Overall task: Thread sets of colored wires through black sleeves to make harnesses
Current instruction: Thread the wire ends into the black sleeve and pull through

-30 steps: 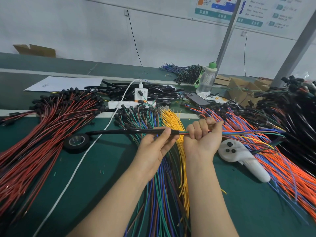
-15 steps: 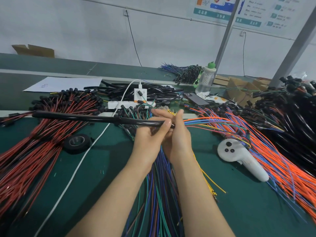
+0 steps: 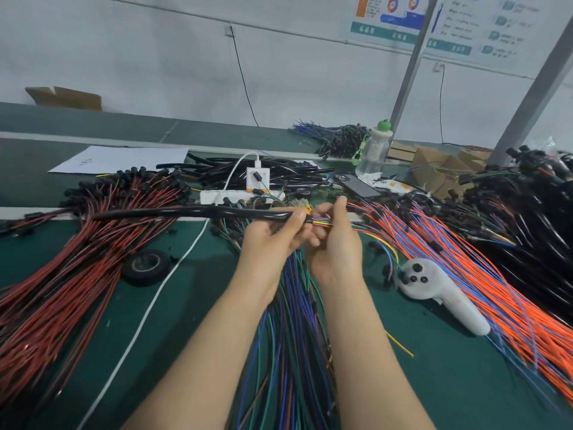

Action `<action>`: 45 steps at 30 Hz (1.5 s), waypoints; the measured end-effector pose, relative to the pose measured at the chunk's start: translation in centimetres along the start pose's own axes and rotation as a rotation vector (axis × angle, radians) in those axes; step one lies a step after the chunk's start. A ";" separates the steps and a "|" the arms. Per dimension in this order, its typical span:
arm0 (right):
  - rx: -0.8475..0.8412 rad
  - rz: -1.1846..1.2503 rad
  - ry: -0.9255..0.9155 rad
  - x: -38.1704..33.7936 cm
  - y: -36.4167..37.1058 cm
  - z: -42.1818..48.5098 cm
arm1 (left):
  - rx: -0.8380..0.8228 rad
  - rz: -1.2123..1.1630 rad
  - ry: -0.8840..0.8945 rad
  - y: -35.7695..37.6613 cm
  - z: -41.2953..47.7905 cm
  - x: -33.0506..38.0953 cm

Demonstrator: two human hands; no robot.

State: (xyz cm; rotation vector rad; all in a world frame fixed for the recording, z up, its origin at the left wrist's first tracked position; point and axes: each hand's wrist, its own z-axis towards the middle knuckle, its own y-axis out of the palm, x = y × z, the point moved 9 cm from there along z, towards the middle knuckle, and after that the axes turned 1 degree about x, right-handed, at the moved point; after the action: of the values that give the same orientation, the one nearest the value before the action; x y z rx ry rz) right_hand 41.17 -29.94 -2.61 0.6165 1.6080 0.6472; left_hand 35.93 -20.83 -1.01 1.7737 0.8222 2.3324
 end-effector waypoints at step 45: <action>-0.043 0.203 0.043 0.4 0.5 -0.9 | -0.019 -0.697 -0.159 -2.3 0.8 0.0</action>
State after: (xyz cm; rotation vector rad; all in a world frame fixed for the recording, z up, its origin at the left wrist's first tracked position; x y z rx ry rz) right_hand 40.21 -29.38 -2.48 0.7441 1.5791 0.8474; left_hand 36.07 -18.60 -1.92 1.3375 1.1503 1.7166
